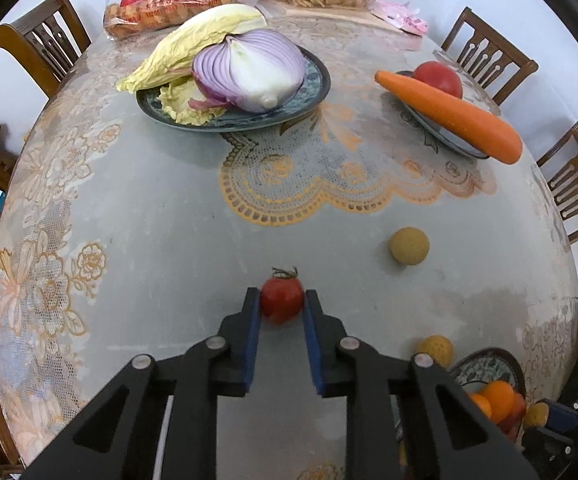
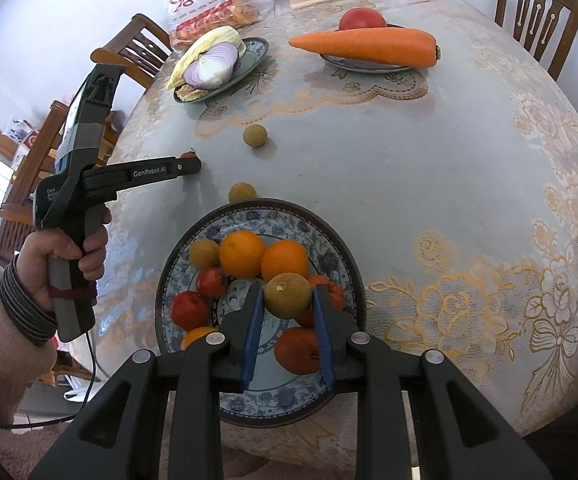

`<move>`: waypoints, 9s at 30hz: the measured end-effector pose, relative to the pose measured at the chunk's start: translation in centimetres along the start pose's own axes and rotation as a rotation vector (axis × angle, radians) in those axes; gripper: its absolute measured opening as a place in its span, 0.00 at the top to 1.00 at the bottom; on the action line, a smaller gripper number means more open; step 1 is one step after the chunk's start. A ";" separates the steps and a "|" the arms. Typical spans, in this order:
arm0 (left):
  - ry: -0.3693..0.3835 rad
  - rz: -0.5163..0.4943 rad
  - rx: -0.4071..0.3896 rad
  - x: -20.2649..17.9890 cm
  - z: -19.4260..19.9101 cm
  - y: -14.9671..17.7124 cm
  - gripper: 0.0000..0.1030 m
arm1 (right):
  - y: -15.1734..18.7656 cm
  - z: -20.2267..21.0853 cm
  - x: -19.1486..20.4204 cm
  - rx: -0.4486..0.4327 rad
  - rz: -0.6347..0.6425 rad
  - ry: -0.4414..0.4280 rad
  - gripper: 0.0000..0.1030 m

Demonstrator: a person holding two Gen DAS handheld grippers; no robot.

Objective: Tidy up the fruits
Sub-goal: 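Carry the red tomato to the plate and release it from the left tool, then move both tools back toward the remaining yellow-green fruits, then grasp a yellow-green fruit with the left tool while the right tool grasps another, then carry both yellow-green fruits over the blue-and-white plate with both tools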

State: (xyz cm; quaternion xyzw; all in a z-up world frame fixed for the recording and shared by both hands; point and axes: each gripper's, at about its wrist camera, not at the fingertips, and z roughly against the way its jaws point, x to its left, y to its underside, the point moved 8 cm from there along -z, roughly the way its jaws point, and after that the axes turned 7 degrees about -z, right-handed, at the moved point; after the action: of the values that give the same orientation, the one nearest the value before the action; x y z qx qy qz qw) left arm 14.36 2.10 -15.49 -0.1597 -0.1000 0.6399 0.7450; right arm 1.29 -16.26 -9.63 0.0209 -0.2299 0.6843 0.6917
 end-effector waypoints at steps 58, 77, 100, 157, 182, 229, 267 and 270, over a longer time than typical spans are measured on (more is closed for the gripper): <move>0.189 -0.193 0.098 -8.5 6.6 9.7 0.80 | 5.3 -1.5 2.6 0.136 0.028 -0.013 0.75; 0.195 -0.185 0.082 -7.8 7.7 9.7 0.65 | 5.4 -2.6 3.3 0.165 0.046 0.002 0.75; 0.182 -0.123 0.061 -6.9 7.6 7.0 0.65 | 2.6 -0.6 2.8 0.071 0.055 -0.013 0.66; 0.144 0.029 0.258 -10.3 -1.3 0.4 0.75 | -3.4 -0.1 -3.8 -0.002 -0.040 -0.036 0.66; 0.099 0.147 0.122 -3.9 3.8 0.6 0.75 | -5.3 -2.3 -0.9 0.042 0.051 -0.061 0.66; -0.028 0.288 0.076 2.6 4.6 3.5 0.75 | -12.4 -12.1 6.1 0.090 0.286 0.011 0.74; 0.144 0.033 0.027 -5.6 9.3 5.9 0.75 | -3.9 -1.2 4.6 0.017 0.186 -0.048 0.74; 0.164 -0.007 0.034 -6.8 9.1 6.3 0.75 | -3.3 -0.9 4.1 0.018 0.174 -0.044 0.74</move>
State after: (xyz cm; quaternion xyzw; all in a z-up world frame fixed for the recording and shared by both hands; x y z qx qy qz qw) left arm 4.27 -2.75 -8.99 -0.1983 -0.0283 0.6239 0.7554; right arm 4.52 -12.29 -8.05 0.0223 -0.2398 0.7431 0.6244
